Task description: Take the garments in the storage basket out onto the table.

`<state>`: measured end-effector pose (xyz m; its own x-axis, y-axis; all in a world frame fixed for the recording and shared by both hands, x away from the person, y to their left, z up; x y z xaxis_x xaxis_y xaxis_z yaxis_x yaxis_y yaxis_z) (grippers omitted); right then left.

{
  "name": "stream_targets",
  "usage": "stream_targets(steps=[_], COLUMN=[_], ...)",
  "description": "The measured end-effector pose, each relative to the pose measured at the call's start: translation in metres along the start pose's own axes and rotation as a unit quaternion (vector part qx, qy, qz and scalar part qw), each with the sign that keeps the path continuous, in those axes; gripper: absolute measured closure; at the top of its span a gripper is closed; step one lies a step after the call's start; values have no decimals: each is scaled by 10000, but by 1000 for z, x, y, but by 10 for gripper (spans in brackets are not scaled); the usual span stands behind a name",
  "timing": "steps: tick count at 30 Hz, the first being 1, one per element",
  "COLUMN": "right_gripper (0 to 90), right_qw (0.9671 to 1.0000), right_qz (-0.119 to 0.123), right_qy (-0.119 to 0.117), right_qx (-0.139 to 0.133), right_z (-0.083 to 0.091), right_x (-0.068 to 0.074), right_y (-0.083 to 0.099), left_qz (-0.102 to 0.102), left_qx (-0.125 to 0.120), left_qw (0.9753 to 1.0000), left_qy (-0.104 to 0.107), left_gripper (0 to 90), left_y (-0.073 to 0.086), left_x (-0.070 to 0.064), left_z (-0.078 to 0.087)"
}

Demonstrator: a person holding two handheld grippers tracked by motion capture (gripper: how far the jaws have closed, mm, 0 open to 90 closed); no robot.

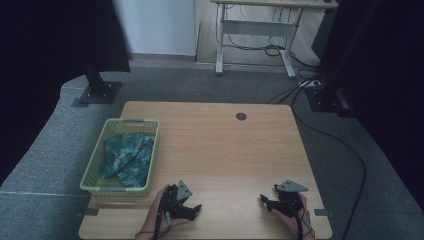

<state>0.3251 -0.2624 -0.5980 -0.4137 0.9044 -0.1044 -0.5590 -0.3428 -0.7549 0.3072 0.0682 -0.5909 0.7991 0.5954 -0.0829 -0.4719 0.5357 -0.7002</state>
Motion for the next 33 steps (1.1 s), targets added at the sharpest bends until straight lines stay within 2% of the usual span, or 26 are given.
stream_targets(steps=[6, 17, 20, 29, 33], right_gripper=[266, 266, 266, 266, 266], right_qw=[10000, 10000, 10000, 10000, 10000], right_qz=[0, 2, 2, 0, -3], right_qy=[0, 1, 2, 10, 17], right_qx=[0, 0, -2, 0, 2], right_z=[0, 0, 0, 0, 1], right_x=[0, 0, 0, 0, 0], right_y=[0, 0, 0, 0, 1], left_qz=[-118, -128, -207, -233, -234], left_qx=[-70, -375, -391, -389, -544], left_qw=[9999, 9992, 9990, 9989, 9982], left_qy=[-10, -15, -47, -74, -79], left_gripper=[146, 164, 169, 168, 167], left_y=[-5, -20, -25, -30, -37], left_x=[-4, -5, -5, -3, -1], left_z=[6, 27, 30, 37, 47])
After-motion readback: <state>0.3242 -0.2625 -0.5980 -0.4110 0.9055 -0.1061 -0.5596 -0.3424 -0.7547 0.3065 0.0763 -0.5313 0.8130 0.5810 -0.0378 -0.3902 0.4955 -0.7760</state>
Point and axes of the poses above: each handheld gripper's, and its own axes: z roughly backward along the jaws, y roughly out of its underside, x roughly to its left, the point moved 6 cm from there along -z, roughly forward along the jaws, and after that the axes turned 10 degrees about y, right-handed, at the moved point
